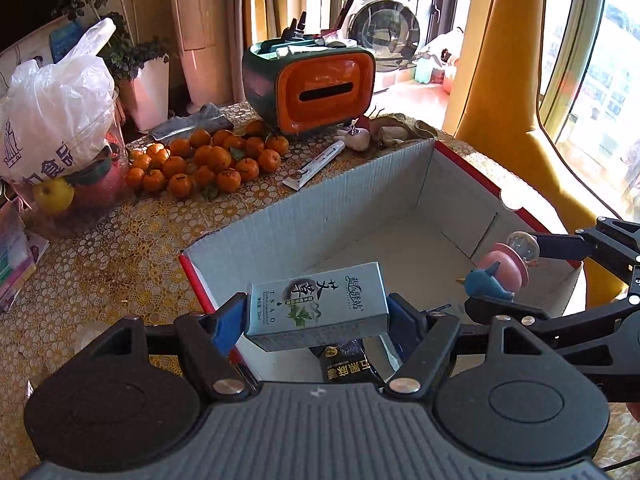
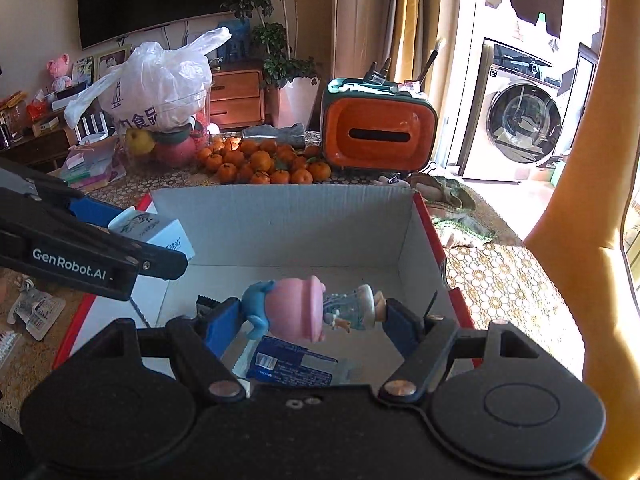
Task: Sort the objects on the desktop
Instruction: 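Lower into the box and open the right tool to drop the figurine while the left tool drops the carton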
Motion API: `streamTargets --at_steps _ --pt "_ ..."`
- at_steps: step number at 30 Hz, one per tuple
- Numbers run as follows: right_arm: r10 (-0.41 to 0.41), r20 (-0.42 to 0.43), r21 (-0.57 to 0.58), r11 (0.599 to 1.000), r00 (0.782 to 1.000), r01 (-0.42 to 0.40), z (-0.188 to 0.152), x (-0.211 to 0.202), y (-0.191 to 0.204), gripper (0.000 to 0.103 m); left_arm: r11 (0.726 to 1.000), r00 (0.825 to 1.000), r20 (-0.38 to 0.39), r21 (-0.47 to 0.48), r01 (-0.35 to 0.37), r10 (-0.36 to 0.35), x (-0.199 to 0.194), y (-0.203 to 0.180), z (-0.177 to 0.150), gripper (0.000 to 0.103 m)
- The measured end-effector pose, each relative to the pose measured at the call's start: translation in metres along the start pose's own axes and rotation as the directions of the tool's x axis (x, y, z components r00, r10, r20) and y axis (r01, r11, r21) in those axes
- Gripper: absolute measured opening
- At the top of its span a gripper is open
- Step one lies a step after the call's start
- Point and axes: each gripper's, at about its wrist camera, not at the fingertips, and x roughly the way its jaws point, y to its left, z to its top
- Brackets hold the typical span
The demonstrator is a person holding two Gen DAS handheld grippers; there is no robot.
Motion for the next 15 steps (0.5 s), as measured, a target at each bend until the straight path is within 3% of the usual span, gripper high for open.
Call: streamTargets --at_steps 15 --pt "-0.05 -0.099 -0.034 0.998 0.994 0.047 0.003 0.051 -0.014 0.077 0.996 0.994 -0.091 0.06 -0.06 0.065 0.06 -0.015 0.024 0.075"
